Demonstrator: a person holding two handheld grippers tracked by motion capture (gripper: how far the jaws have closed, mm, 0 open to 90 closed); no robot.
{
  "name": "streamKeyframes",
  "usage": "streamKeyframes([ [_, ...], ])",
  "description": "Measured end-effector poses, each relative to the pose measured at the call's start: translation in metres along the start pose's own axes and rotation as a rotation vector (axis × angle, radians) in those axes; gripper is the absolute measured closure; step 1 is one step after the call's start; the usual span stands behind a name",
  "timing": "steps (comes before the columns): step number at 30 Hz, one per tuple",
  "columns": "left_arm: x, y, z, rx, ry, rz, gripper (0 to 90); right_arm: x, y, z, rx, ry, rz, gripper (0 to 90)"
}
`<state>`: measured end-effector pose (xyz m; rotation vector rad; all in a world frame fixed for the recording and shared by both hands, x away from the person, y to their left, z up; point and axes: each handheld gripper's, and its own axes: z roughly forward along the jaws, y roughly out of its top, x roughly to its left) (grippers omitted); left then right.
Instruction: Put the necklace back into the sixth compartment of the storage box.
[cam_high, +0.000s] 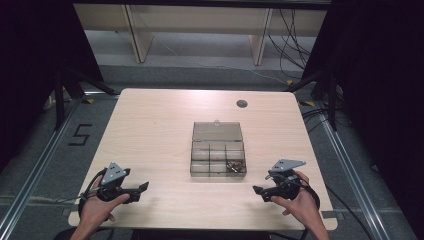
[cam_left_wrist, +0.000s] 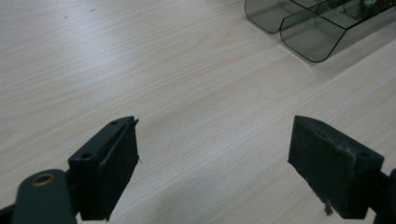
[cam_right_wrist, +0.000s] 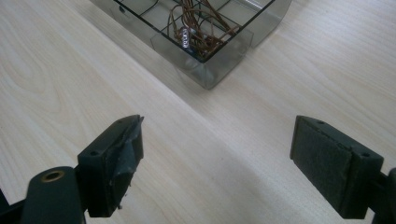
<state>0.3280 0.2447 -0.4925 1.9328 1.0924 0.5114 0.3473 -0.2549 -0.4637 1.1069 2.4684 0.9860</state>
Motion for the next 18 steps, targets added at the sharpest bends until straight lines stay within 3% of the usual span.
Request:
streamKeyframes([
  [2, 0.0, 0.0, 0.0, -0.001, -0.001, -0.002, 15.3, 0.002, -0.001, -0.002, 0.025, 0.011, 0.033, 18.3],
  [4, 0.0, 0.0, 0.0, 0.0, 0.001, 0.003, 15.3, 0.001, -0.004, 0.002, -0.016, -0.004, 0.018, 18.3],
  [6, 0.0, 0.0, 0.0, 0.0, 0.001, 0.003, 15.3, 0.001, -0.004, 0.0, 0.022, 0.004, 0.021, 18.2],
  [10, 0.0, 0.0, 0.0, 0.0, 0.001, 0.004, 15.3, 0.002, -0.006, -0.002, 0.029, 0.011, 0.047, 17.5],
  [12, 0.0, 0.0, 0.0, 0.001, 0.001, -0.001, 15.3, 0.002, -0.008, 0.001, 0.008, 0.003, 0.028, 17.4],
  [13, 0.0, 0.0, 0.0, 0.001, 0.0, -0.002, 15.3, 0.002, -0.008, -0.001, 0.027, 0.008, 0.038, 17.4],
  [15, 0.0, 0.0, 0.0, -0.001, -0.001, -0.006, 15.3, 0.003, -0.011, 0.003, -0.005, 0.004, 0.042, 17.7],
  [16, 0.0, 0.0, 0.0, 0.0, 0.0, -0.004, 15.3, 0.003, -0.01, 0.0, 0.027, 0.016, 0.045, 17.8],
  [18, 0.0, 0.0, 0.0, -0.001, -0.001, -0.007, 15.3, 0.003, -0.012, 0.002, 0.007, 0.017, 0.046, 17.8],
])
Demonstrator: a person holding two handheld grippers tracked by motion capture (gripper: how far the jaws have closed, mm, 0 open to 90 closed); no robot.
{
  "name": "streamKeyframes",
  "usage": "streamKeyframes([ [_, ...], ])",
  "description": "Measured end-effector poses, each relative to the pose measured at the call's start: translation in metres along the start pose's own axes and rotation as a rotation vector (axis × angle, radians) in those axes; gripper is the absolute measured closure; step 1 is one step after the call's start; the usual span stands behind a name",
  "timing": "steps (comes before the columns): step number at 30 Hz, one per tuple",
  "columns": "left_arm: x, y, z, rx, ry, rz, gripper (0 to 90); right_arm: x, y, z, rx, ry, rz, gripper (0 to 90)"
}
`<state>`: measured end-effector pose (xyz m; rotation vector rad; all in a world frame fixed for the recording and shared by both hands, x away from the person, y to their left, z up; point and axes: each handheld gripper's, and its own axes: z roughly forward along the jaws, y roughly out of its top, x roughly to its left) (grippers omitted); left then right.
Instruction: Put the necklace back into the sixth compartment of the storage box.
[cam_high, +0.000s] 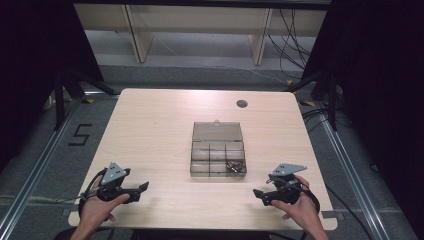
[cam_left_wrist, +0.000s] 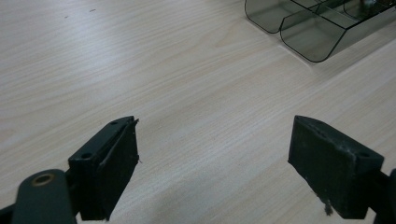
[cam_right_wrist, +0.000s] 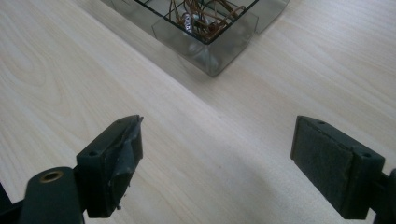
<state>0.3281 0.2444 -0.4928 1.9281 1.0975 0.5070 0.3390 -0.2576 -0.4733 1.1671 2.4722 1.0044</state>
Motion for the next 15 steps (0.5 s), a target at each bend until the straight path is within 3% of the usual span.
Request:
streamKeyframes([
  [5, 0.0, 0.0, 0.0, 0.0, 0.0, 0.0, 15.3, 0.0, -0.004, 0.003, -0.021, -0.009, 0.0, 17.9],
  [6, 0.0, 0.0, -0.001, 0.001, 0.001, 0.009, 15.3, 0.0, -0.004, 0.0, 0.013, -0.001, -0.002, 18.1],
  [8, 0.0, 0.0, -0.001, 0.001, 0.0, 0.009, 15.3, -0.001, -0.005, 0.0, 0.007, 0.0, -0.01, 18.3],
  [11, 0.0, 0.0, -0.001, -0.001, -0.007, 0.0, 15.3, -0.001, -0.009, 0.0, -0.002, -0.006, 0.005, 18.5],
  [12, 0.0, 0.0, 0.0, -0.001, -0.005, -0.002, 15.3, -0.001, -0.012, 0.002, -0.04, -0.017, 0.023, 18.5],
  [13, -0.001, 0.0, 0.0, 0.001, -0.003, -0.001, 15.3, -0.001, -0.012, 0.002, -0.04, -0.017, 0.023, 18.5],
  [14, -0.001, 0.0, 0.0, 0.002, -0.003, -0.002, 15.3, -0.003, -0.012, -0.002, -0.002, -0.012, 0.027, 18.5],
  [15, -0.001, 0.0, 0.0, 0.002, -0.003, -0.001, 15.3, -0.003, -0.013, -0.002, -0.011, -0.01, 0.033, 18.5],
])
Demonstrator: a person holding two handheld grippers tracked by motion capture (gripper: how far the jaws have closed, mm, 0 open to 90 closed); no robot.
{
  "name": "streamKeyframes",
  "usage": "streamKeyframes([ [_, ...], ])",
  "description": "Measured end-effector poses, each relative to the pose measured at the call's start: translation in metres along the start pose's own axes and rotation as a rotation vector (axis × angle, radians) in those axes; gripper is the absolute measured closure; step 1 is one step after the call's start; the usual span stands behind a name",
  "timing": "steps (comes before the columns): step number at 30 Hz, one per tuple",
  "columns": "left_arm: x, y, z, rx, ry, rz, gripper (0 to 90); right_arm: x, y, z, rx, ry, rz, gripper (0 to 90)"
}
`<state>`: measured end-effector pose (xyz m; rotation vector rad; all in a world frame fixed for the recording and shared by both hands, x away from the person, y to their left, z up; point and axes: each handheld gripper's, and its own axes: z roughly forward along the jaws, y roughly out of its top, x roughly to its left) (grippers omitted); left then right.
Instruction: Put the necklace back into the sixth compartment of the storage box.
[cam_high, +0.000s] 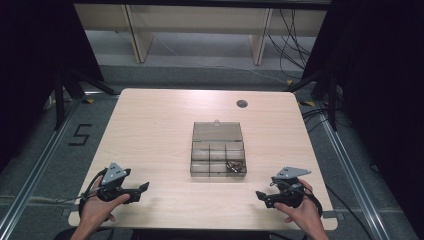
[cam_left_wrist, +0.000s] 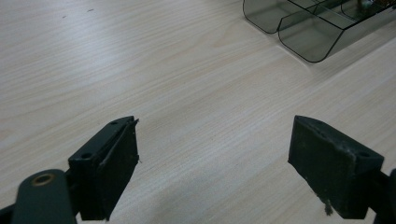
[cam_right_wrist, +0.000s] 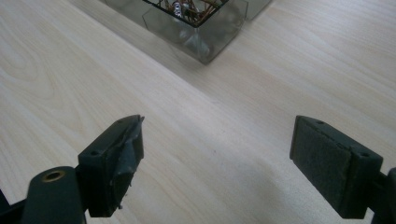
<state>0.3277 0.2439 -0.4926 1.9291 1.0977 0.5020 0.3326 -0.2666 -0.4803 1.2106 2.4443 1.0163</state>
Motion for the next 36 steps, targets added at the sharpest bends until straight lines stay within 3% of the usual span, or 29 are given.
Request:
streamKeyframes([
  [1, 0.0, 0.0, 0.0, 0.0, 0.0, 0.0, 15.3, -0.002, -0.001, 0.0, 0.001, -0.005, -0.026, 18.5],
  [5, 0.0, 0.0, 0.0, -0.002, -0.001, 0.002, 15.3, -0.001, -0.002, -0.002, 0.002, -0.001, 0.01, 18.4],
  [10, 0.0, 0.0, -0.001, -0.002, -0.004, 0.001, 15.3, -0.002, -0.004, 0.0, -0.02, 0.02, -0.002, 18.4],
  [12, 0.0, 0.0, -0.001, -0.002, -0.003, 0.001, 15.3, -0.001, -0.005, -0.001, -0.015, 0.003, 0.013, 18.4],
  [31, 0.0, 0.0, -0.001, -0.001, -0.002, 0.012, 15.3, 0.004, -0.019, -0.001, -0.03, -0.001, 0.038, 17.6],
  [36, -0.001, -0.001, -0.001, 0.001, -0.005, 0.013, 15.3, 0.007, -0.024, 0.0, -0.028, -0.014, 0.02, 17.6],
])
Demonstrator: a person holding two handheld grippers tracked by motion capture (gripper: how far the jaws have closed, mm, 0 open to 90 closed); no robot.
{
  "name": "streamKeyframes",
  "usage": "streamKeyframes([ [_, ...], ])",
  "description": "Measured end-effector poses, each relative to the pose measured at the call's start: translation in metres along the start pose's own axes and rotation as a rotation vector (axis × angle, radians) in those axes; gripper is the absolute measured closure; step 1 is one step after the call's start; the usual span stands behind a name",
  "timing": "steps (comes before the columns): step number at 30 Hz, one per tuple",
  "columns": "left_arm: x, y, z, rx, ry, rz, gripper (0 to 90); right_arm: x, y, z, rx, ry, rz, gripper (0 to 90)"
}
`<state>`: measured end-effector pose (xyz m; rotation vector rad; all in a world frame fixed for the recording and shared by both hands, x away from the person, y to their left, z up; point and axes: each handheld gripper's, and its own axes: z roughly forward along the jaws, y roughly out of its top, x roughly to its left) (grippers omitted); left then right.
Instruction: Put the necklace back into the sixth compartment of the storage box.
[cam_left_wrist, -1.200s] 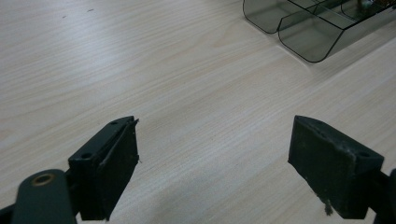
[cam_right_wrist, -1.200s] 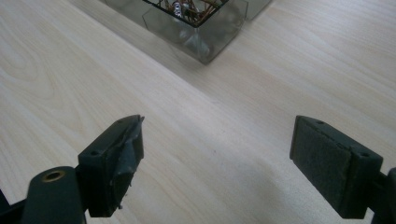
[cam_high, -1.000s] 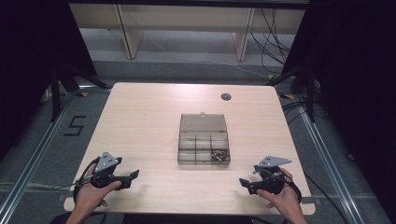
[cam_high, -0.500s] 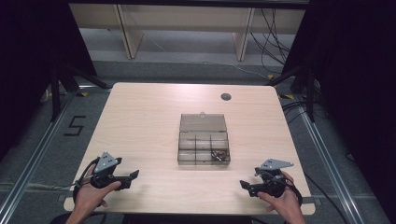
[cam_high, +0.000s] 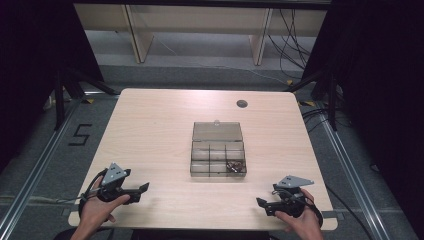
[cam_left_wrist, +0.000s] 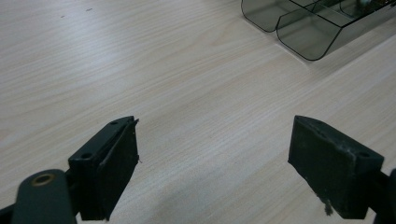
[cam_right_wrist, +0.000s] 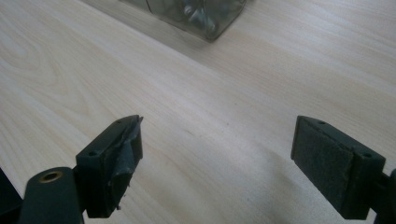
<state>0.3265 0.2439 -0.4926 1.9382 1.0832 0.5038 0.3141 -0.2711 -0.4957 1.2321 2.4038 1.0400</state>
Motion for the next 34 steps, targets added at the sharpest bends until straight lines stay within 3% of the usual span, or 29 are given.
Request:
streamKeyframes([
  [2, 0.0001, 0.0, -0.0002, 0.001, 0.002, 0.002, 15.3, 0.0026, -0.0015, 0.0006, -0.006, 0.018, 0.026, 17.6],
  [3, 0.0001, 0.0, -0.0002, 0.001, 0.002, 0.003, 15.2, 0.0041, -0.0015, -0.0009, 0.004, 0.003, 0.034, 17.5],
  [8, 0.0003, -0.0001, -0.0007, 0.013, 0.005, 0.008, 15.3, 0.0012, -0.0039, 0.0002, -0.009, 0.011, 0.003, 17.5],
  [10, 0.0, -0.0002, -0.0005, 0.01, 0.005, 0.005, 15.3, 0.0039, -0.0047, 0.0, -0.003, 0.004, 0.029, 17.5],
  [12, 0.0003, -0.0002, -0.0009, 0.015, 0.005, 0.01, 15.3, 0.0034, -0.0054, 0.0011, -0.019, -0.005, 0.017, 17.5],
  [17, 0.001, -0.0002, -0.0014, 0.019, 0.007, 0.024, 15.3, 0.0016, -0.0049, 0.0006, -0.001, 0.005, 0.02, 17.5],
  [20, -0.0006, -0.0009, -0.0001, 0.009, 0.005, -0.001, 15.3, 0.0011, -0.0051, 0.0001, -0.008, 0.0, 0.03, 17.5],
  [28, -0.0006, -0.0011, -0.0001, 0.008, 0.008, 0.004, 15.3, 0.0002, -0.0051, -0.0005, -0.009, 0.002, 0.043, 17.5],
  [30, -0.0006, -0.0008, -0.0003, 0.007, 0.006, 0.006, 15.3, -0.003, -0.0043, -0.0014, -0.01, 0.007, 0.025, 17.4],
  [34, -0.0005, -0.001, -0.0004, 0.007, 0.007, 0.001, 15.3, -0.0042, -0.0048, -0.0018, -0.017, -0.012, 0.034, 17.3],
])
